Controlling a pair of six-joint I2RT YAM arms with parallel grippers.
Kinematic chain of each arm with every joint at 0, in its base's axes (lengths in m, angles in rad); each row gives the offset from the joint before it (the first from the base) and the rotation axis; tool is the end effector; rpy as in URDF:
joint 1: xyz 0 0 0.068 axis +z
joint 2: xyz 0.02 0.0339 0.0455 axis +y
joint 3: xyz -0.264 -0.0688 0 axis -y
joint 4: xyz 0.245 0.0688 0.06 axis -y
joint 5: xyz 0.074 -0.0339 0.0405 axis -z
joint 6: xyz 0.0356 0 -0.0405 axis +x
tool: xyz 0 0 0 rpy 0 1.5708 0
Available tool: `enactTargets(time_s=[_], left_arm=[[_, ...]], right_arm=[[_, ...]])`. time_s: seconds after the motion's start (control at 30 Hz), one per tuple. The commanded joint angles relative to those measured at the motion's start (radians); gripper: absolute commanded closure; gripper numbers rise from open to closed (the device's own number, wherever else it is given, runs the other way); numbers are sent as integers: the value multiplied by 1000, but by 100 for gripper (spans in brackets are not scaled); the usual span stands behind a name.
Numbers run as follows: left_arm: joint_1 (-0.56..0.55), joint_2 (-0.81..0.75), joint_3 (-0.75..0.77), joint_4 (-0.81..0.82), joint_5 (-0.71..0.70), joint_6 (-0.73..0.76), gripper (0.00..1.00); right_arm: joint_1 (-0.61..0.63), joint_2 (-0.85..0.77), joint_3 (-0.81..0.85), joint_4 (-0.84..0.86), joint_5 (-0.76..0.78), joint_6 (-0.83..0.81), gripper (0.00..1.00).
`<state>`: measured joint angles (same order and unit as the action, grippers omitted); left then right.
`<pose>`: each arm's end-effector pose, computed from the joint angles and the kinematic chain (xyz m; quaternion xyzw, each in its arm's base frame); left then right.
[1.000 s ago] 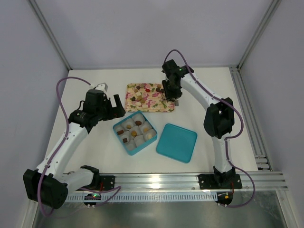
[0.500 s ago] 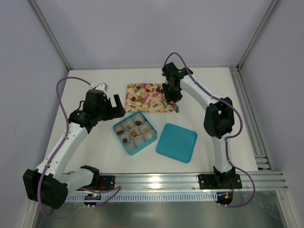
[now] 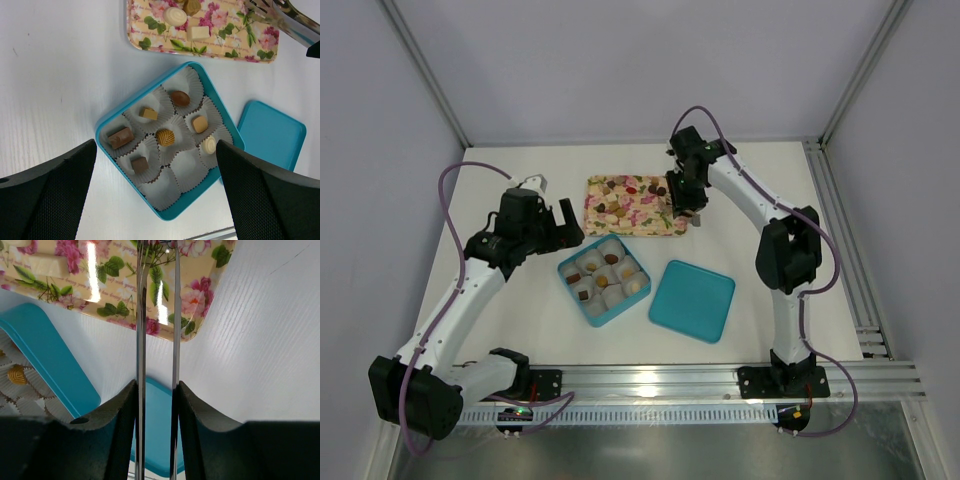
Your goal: Pack the chocolate
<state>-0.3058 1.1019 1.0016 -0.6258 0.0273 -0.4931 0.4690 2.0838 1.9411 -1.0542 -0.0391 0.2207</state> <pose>0.2213 -0.0709 0.3114 -0.0797 0.9086 -0.1709 0.3728 0.3924 0.2004 0.2661 -0.1253 0.9744 0.0809 0.1684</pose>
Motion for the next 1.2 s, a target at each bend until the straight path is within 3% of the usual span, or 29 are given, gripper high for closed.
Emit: enactTargets(time_s=[0.0, 1.17], left_arm=[[-3, -20, 5, 14, -3, 5, 0], [-1, -27, 5, 12, -6, 5, 0]], right_arm=[[0, -73, 2, 22, -19, 12, 62], [-40, 5, 52, 2, -93, 20, 62]])
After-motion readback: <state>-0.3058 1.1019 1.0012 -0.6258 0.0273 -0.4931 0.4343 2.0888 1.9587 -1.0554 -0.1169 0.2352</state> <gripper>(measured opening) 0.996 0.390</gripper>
